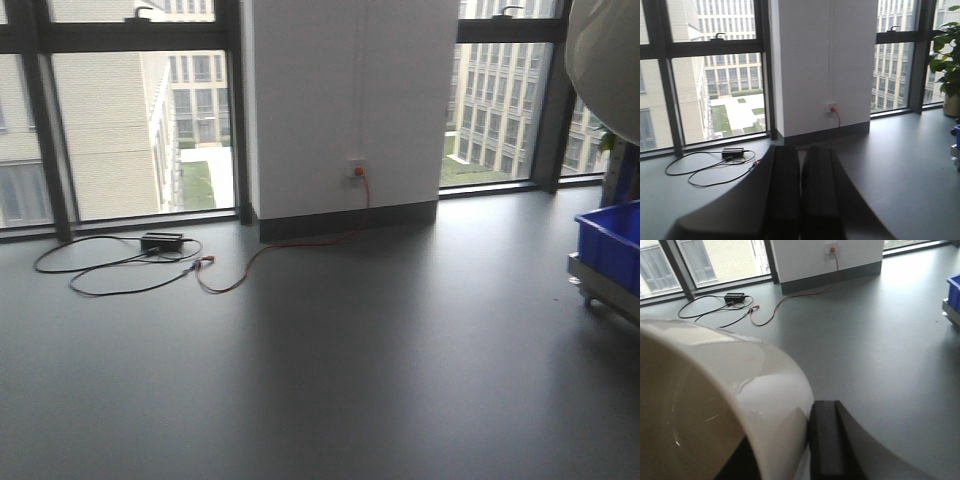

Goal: Move white bin to right shelf second layer
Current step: 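Turn toward the blue-bin roller rack carrying the white bin in the right gripper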

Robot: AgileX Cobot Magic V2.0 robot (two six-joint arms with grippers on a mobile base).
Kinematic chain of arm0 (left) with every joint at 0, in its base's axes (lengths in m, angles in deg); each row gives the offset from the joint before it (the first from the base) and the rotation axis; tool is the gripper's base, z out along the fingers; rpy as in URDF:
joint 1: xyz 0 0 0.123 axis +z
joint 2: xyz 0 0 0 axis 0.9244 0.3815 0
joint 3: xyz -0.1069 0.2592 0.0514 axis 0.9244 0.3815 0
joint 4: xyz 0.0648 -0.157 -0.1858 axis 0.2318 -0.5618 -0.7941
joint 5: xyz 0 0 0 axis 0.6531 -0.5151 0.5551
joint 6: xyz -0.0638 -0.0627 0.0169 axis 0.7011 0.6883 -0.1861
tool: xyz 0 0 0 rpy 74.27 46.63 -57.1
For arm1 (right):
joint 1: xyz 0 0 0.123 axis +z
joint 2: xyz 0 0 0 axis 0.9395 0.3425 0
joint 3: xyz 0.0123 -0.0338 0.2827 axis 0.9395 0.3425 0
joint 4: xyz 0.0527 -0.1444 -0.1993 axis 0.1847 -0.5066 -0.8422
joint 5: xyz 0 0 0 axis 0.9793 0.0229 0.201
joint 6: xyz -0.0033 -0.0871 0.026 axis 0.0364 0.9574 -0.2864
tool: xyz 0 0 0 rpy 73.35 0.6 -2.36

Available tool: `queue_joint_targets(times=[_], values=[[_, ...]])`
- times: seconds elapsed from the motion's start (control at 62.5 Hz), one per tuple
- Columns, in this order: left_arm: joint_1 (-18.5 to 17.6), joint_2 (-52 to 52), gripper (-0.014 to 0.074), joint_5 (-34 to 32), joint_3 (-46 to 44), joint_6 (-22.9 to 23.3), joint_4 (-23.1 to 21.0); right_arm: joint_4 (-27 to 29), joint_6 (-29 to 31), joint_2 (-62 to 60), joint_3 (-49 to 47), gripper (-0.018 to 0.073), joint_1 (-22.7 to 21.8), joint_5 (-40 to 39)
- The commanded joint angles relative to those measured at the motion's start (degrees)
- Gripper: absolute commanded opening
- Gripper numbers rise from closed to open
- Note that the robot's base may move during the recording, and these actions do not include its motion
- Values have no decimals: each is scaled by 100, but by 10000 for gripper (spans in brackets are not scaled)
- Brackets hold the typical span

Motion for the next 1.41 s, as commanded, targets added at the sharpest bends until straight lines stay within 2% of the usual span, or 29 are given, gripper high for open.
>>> queue_joint_targets(times=[0.0, 1.391], values=[[-19, -76, 85, -496, 190, 43, -29, 12, -5, 0, -173, 56, -44, -583], [-19, -76, 85, -496, 190, 43, -29, 12, -5, 0, -173, 56, -44, -583]])
